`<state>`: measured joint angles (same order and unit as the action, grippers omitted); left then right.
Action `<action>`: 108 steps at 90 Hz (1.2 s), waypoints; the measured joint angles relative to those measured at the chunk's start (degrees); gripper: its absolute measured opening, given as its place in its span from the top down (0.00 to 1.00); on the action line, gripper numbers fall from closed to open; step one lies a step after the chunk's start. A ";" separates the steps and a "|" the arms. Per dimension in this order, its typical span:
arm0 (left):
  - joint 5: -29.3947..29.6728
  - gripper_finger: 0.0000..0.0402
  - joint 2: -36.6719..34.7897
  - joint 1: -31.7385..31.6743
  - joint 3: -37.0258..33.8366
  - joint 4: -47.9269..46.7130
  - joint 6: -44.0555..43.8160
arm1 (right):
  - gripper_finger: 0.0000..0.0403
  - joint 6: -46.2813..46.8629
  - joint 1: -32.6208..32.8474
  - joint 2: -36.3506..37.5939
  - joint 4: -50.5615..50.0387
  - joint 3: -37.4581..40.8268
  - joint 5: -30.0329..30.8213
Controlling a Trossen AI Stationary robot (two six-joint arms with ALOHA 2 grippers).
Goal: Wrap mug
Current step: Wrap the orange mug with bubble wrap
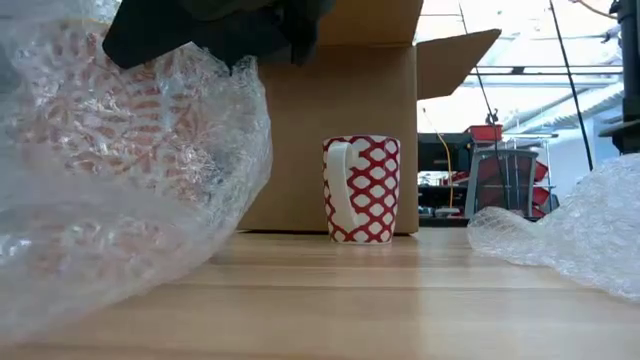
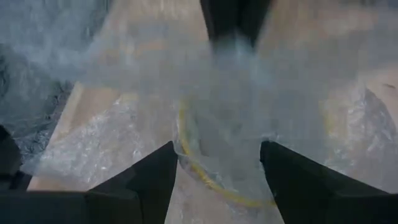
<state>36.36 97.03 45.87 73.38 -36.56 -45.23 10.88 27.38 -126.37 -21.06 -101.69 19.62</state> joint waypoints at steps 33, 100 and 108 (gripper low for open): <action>-6.51 1.00 5.07 -4.11 -2.78 1.62 0.60 | 0.46 0.44 -0.02 0.00 0.12 0.02 -0.02; -8.26 1.00 6.89 -4.33 -2.82 2.12 1.73 | 0.46 0.50 1.44 9.27 -6.20 0.07 -0.18; -7.99 1.00 6.90 -4.25 -2.85 2.38 1.74 | 0.46 0.81 1.44 8.61 -4.70 0.07 -0.09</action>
<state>28.37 103.93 41.62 70.53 -34.17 -43.48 11.68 28.82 -117.75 -25.76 -101.62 19.53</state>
